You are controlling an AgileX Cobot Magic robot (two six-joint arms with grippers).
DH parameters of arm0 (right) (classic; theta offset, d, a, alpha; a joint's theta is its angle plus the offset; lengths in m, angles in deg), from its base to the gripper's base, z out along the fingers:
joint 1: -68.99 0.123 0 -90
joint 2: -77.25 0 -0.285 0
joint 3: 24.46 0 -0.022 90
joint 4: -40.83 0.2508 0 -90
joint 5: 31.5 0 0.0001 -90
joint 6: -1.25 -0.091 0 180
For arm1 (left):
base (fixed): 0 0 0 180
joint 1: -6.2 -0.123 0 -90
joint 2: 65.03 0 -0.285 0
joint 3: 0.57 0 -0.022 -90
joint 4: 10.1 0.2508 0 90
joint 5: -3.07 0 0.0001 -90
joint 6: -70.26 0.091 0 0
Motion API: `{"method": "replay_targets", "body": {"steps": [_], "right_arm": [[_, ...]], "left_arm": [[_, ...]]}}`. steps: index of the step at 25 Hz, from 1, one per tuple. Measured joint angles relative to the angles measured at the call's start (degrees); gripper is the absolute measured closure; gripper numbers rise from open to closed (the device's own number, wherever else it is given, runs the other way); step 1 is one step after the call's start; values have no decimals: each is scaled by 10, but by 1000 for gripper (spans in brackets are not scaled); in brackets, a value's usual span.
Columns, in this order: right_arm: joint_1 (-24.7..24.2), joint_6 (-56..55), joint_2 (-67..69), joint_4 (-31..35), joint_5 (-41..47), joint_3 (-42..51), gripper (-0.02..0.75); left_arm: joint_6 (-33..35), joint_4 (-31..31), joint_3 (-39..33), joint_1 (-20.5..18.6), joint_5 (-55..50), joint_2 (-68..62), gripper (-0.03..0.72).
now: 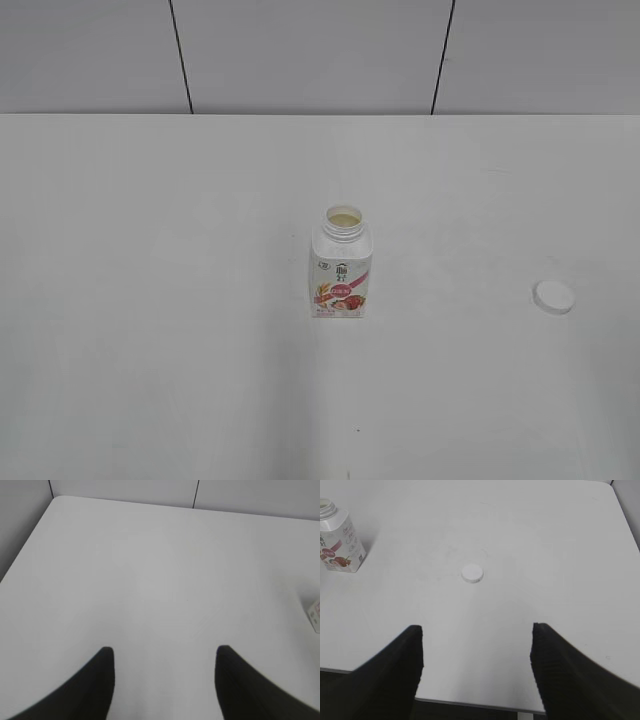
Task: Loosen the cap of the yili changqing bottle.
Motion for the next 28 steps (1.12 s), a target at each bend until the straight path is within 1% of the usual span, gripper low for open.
{"method": "replay_targets", "body": {"steps": [2, 6, 8, 13, 16, 22, 28], "right_arm": [[0, 0, 0, 0, 0, 0, 204], [0, 0, 0, 0, 0, 0, 204], [0, 0, 0, 0, 0, 0, 204], [0, 0, 0, 0, 0, 0, 204], [0, 0, 0, 0, 0, 0, 204], [-2, 0, 0, 0, 0, 0, 204], [-26, 0, 0, 0, 0, 0, 204]], "left_arm": [[9, -2, 0, 0, 0, 0, 293], [66, -33, 0, 0, 0, 0, 312], [77, -42, 0, 0, 0, 0, 324], [82, -71, 0, 0, 0, 0, 366], [82, -74, 0, 0, 0, 0, 390], [82, -75, 0, 0, 0, 0, 408], [83, -75, 0, 0, 0, 0, 409]]}}
